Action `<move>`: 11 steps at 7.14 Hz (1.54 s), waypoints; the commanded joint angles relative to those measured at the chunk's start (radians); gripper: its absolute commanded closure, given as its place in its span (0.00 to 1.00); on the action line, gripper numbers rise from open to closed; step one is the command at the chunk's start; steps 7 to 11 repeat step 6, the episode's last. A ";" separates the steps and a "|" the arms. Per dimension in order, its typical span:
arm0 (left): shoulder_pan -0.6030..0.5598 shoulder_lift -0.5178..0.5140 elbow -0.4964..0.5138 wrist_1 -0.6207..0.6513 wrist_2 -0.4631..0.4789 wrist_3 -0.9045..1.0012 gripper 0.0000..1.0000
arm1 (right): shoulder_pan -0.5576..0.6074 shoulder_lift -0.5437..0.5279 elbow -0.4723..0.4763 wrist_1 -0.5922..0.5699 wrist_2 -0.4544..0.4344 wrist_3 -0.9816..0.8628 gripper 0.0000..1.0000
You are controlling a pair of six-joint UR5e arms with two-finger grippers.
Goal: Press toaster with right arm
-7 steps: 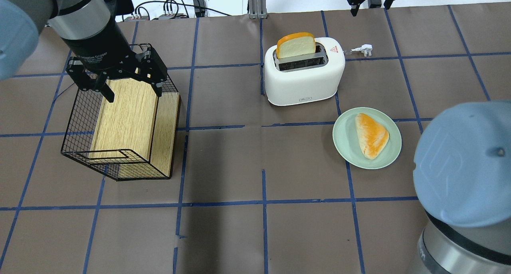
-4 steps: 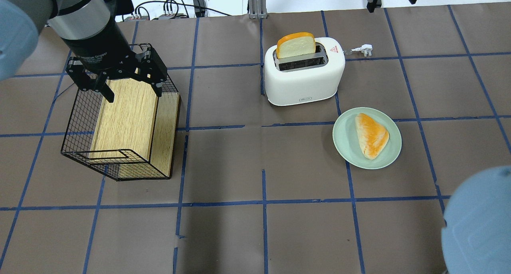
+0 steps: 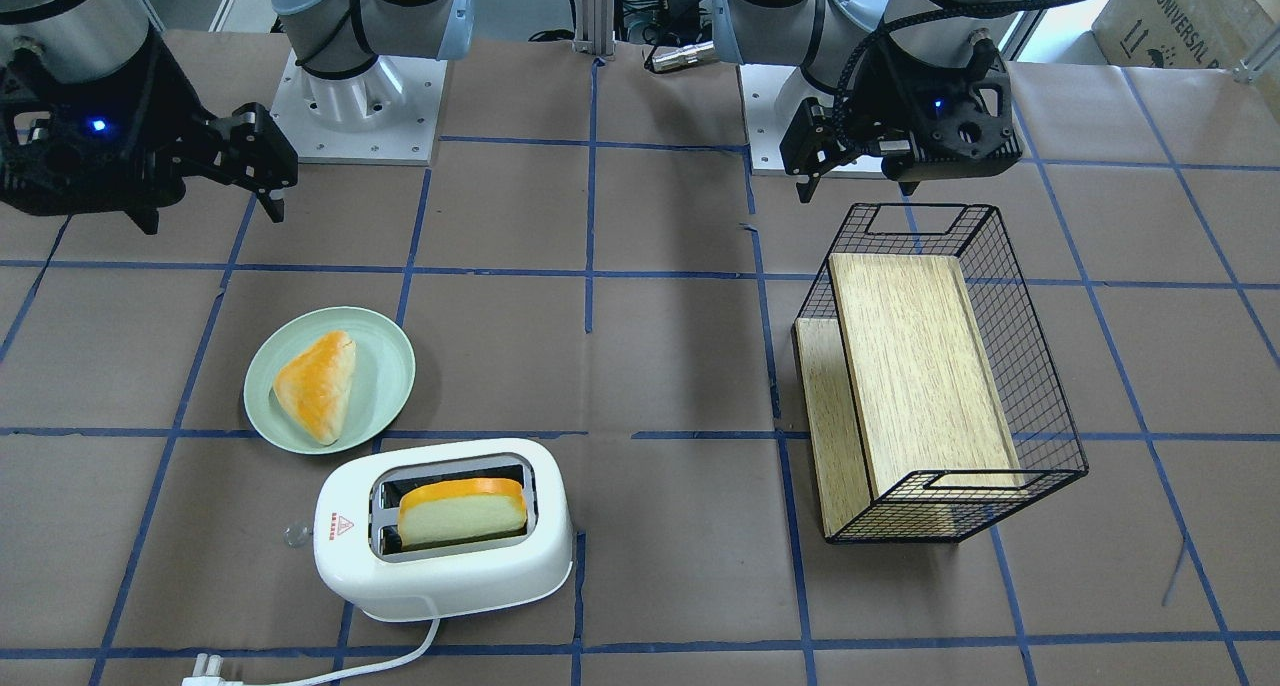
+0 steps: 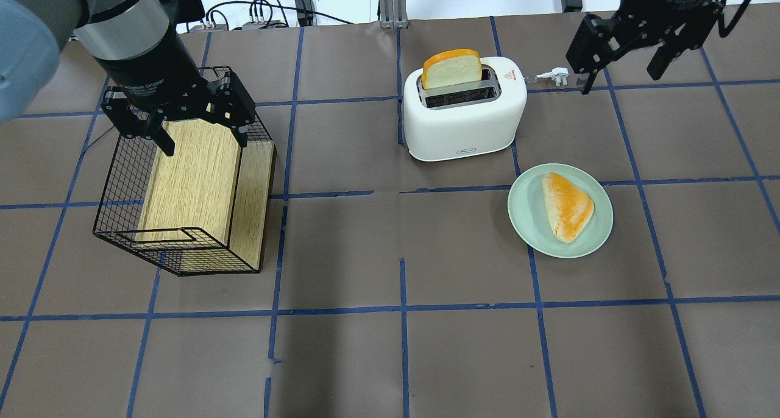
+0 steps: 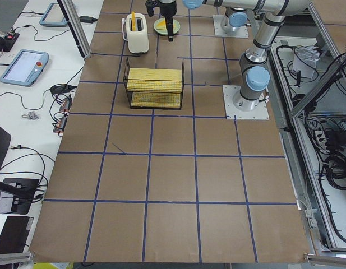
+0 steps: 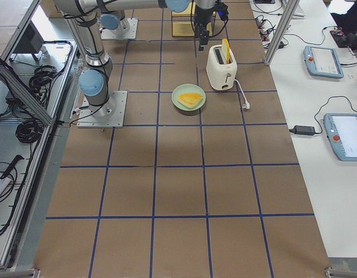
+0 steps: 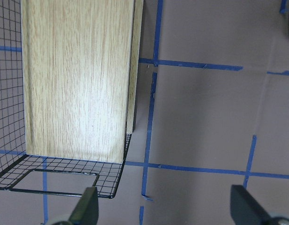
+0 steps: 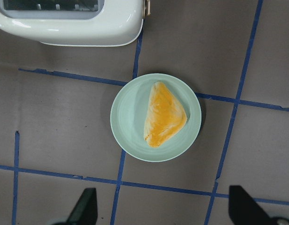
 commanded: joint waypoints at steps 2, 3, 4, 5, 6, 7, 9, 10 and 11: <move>0.000 0.000 0.000 0.000 0.000 0.000 0.00 | 0.000 -0.038 0.049 -0.052 -0.030 0.003 0.00; 0.000 0.000 0.000 0.001 0.000 0.000 0.00 | 0.000 -0.035 0.048 -0.052 -0.030 0.003 0.00; 0.000 0.000 0.000 0.001 0.000 0.000 0.00 | 0.000 -0.035 0.049 -0.052 -0.031 0.003 0.00; 0.000 0.000 0.000 0.001 0.000 0.000 0.00 | 0.001 -0.035 0.049 -0.052 -0.030 0.003 0.00; 0.000 0.000 0.000 0.000 0.000 0.000 0.00 | 0.000 -0.035 0.048 -0.052 -0.030 0.003 0.00; 0.000 0.000 0.000 0.000 0.000 0.000 0.00 | 0.000 -0.035 0.048 -0.052 -0.030 0.003 0.00; 0.000 0.000 0.000 0.000 0.000 0.000 0.00 | 0.000 -0.035 0.048 -0.052 -0.030 0.003 0.00; 0.000 0.000 0.000 0.000 0.000 0.000 0.00 | 0.000 -0.035 0.048 -0.052 -0.030 0.003 0.00; 0.000 0.000 0.000 0.000 0.000 0.000 0.00 | 0.000 -0.035 0.048 -0.052 -0.030 0.003 0.00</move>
